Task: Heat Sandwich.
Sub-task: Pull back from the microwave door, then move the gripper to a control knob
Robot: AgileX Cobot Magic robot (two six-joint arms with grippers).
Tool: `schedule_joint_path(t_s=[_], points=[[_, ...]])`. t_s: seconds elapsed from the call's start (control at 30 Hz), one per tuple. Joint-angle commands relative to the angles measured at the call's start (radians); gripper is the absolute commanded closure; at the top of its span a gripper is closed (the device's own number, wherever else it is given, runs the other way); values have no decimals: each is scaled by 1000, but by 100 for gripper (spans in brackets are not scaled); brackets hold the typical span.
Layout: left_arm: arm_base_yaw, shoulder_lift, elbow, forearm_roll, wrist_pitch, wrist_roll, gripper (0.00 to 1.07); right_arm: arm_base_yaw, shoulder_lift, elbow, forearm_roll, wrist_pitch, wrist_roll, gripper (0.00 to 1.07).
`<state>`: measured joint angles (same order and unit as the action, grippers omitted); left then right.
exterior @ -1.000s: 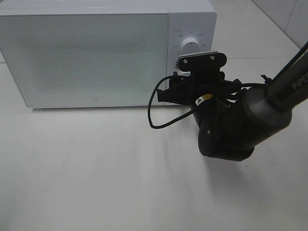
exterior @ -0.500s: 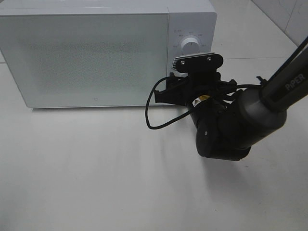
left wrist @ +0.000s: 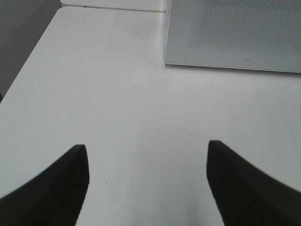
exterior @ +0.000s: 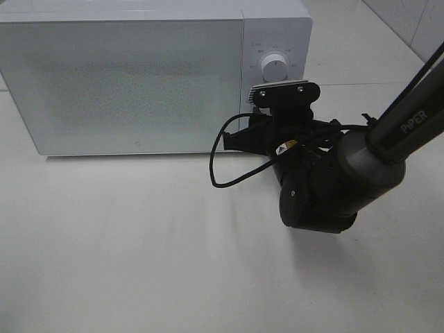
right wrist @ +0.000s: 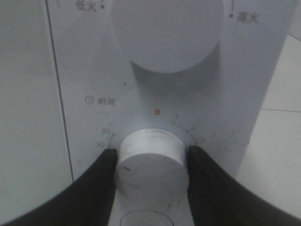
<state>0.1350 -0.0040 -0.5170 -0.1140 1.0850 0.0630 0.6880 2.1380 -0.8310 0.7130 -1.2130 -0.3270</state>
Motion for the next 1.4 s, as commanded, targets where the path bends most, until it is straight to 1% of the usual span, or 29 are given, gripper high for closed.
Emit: schedule_joint_path(t_s=[0.03,0.33,0.47,0.53,0.57,0.6,0.67,0.7,0.73,0.77,0.83,0.87,0.9,0.93,1.0,1.03,1.07,1.1,1.13,1.17,1.2,1.23,1.33,1.4], points=[[-6,-24,2,-3,-17,-6,39,-2,-2,-14,-31,-73,8,107],[-6,-24,2,-3,-17,-6,39,-2,-2,-14,-31,-73,93,107],[-6,-24,2,-3,-17,-6,39,-2,-3,-14,-31,-73,216,107],[-6,-24,2,-3,-17,-6,39,-2,-4,-14,-31,-73,348,107],[-6,-24,2,-3,-17,-6,39,-2,-6,-14,-31,-73,477,107],[-6,-24,2,-3,-17,-6,39,-2,-6,-14,-31,-73,477,107],[-6,-24,2,-3,-17,-6,39,-2,-9,-14,-31,-73,609,107],[-6,-24,2,-3,-17,-6,39,-2,-9,-14,-31,-73,774,107],[-6,-24,2,-3,-17,-6,39,-2,-9,-14,-31,-72,857,107],[-6,-24,2,-3,-17,-6,39,-2,-9,-14,-31,-72,857,107],[-6,-24,2,-3,-17,-6,39,-2,-9,-14,-31,-74,1021,107],[-6,-24,2,-3,-17,-6,39,-2,-9,-14,-31,-74,1197,107],[-6,-24,2,-3,-17,-6,39,-2,-9,-14,-31,-74,1262,107],[-6,-24,2,-3,-17,-6,39,-2,-9,-14,-31,-74,1262,107],[-6,-24,2,-3,-17,-6,39,-2,-9,-14,-31,-74,1408,107],[-6,-24,2,-3,-17,-6,39,-2,-9,-13,-31,-76,1591,107],[-6,-24,2,-3,-17,-6,39,-2,-9,-13,-31,-76,1688,107],[-6,-24,2,-3,-17,-6,39,-2,-9,-13,-31,-76,1688,107],[-6,-24,2,-3,-17,-6,39,-2,-9,-13,-31,-76,1782,107],[-6,-24,2,-3,-17,-6,39,-2,-9,-13,-31,-76,1940,107],[-6,-24,2,-3,-17,-6,39,-2,-9,-13,-30,-75,2018,107],[-6,-24,2,-3,-17,-6,39,-2,-9,-13,-30,-75,2018,107],[-6,-24,2,-3,-17,-6,39,-2,-9,-13,-29,-75,2235,107],[-6,-24,2,-3,-17,-6,39,-2,-9,-13,-29,-75,2251,107]])
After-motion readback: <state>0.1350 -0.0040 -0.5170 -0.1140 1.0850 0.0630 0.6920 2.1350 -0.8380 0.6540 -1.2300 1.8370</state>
